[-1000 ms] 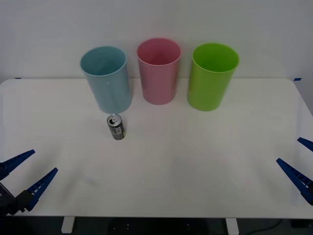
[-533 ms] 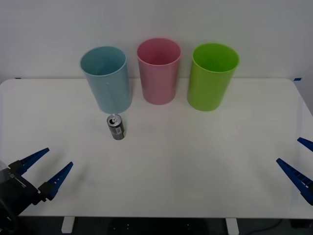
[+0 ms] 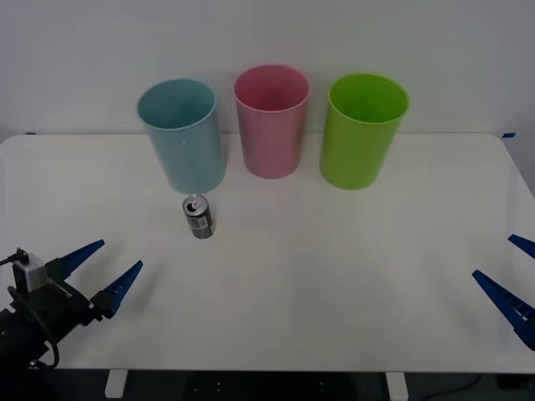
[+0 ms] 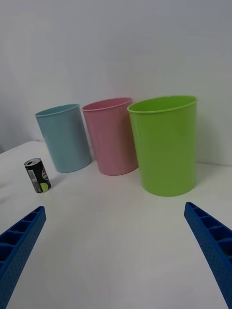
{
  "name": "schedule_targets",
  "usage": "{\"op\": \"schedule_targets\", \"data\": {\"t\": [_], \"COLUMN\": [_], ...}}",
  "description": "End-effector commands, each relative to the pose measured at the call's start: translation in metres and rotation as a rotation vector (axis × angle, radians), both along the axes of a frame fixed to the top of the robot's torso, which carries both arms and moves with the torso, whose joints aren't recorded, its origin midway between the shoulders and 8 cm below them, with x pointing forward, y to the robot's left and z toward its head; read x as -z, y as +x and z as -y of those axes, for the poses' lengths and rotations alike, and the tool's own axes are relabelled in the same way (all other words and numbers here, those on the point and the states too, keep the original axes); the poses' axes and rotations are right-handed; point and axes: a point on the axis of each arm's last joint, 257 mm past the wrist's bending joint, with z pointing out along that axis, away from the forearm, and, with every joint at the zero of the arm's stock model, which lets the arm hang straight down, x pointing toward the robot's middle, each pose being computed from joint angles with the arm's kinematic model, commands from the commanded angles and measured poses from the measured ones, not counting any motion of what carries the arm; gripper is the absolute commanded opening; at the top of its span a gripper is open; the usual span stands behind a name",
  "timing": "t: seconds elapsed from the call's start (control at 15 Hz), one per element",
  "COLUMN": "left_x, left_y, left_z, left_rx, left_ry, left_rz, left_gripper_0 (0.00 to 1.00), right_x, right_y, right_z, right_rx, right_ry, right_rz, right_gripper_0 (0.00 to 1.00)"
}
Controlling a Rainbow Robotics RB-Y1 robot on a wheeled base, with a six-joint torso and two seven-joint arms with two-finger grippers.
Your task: Grasp the object on the table and drop it into the matching bin: aluminum can to the light blue bin, PET bottle to the pink bin.
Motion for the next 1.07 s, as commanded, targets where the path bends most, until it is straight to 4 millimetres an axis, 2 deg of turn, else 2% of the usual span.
{"op": "schedule_targets", "data": {"t": [0.07, 0.53, 1.07], "left_x": [0.01, 0.02, 0.026], "left_y": [0.016, 0.053, 0.078], "left_z": [0.008, 0.041, 0.076], "left_rx": [0.011, 0.015, 0.012], "left_ry": [0.041, 0.051, 0.027], "left_rz": [0.015, 0.001, -0.006], "left_gripper_0": [1.0, 1.0, 1.0], "right_x": [0.0, 0.0, 0.0], "right_y": [0.0, 0.0, 0.0], "right_z": [0.0, 0.0, 0.0], "right_rx": [0.0, 0.0, 0.0], "right_ry": [0.0, 0.0, 0.0], "right_rz": [0.0, 0.0, 0.0], "right_gripper_0": [1.0, 1.0, 1.0]}}
